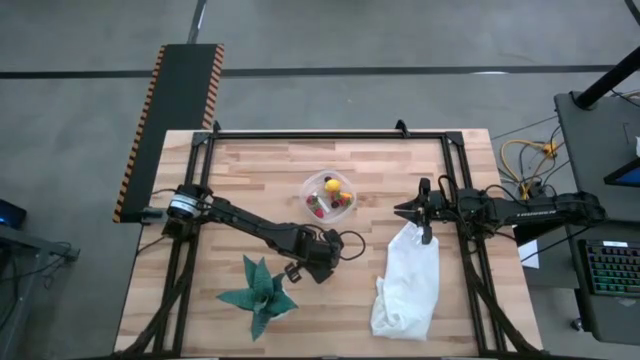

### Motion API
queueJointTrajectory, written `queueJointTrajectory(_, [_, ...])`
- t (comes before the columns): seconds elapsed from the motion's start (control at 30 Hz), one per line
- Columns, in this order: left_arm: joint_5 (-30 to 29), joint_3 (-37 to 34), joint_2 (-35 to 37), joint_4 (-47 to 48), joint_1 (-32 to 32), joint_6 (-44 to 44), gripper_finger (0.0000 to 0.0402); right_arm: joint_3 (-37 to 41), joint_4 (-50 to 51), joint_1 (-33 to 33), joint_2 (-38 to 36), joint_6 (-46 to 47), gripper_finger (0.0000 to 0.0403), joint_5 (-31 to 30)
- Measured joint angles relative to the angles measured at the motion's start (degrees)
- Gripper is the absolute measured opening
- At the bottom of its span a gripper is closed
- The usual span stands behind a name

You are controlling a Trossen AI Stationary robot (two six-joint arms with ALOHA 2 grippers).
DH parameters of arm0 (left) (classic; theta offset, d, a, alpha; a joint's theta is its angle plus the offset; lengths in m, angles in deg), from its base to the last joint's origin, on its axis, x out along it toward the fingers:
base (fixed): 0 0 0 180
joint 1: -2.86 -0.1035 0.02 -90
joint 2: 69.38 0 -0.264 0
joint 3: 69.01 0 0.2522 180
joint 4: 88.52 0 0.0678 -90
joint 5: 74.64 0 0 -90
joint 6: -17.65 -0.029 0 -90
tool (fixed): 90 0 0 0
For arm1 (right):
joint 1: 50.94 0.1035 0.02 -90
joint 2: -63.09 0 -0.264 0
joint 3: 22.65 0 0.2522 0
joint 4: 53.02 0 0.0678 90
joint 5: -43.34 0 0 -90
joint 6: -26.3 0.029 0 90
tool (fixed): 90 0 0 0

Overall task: Pick and placing Produce into tupperware
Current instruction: Put the strawberry into the bin

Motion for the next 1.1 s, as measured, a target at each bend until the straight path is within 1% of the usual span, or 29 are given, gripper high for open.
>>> queueJointTrajectory(0.2, [-0.70, 0.00, 0.00, -0.21, -0.13, 0.16, 0.0001, 0.00, 0.00, 0.00, 0.00, -0.01, 0.0059, 0.00])
queueJointTrajectory(0.33, [-6.91, 0.22, 0.00, -0.13, -0.13, 0.13, 0.0001, 0.00, 0.00, 0.00, 0.00, -0.02, 0.0059, 0.00])
queueJointTrajectory(0.5, [-10.27, 1.91, 0.15, -0.28, -0.32, 0.21, 0.0000, 0.00, 0.00, 0.00, 0.00, -0.02, 0.0059, 0.00])
queueJointTrajectory(0.7, [-20.10, 4.43, 0.62, -3.71, -0.35, 0.23, 0.0000, 0.00, 0.00, 0.00, 0.00, 0.34, 0.0059, 0.00])
queueJointTrajectory(0.8, [-23.18, 5.84, 1.12, -3.77, -0.94, 0.23, 0.0000, 0.00, 0.00, 0.00, 0.00, 0.46, 0.0059, 0.00])
queueJointTrajectory(1.0, [-25.47, 5.83, 3.20, -2.85, -3.87, 0.34, 0.0000, 0.00, -0.02, 0.02, 0.00, 0.90, 0.0059, 0.00])
queueJointTrajectory(1.1, [-25.57, 5.73, 3.42, -2.65, -6.01, 0.40, 0.0000, 0.00, -0.24, 0.00, 0.00, 0.90, 0.0059, 0.02])
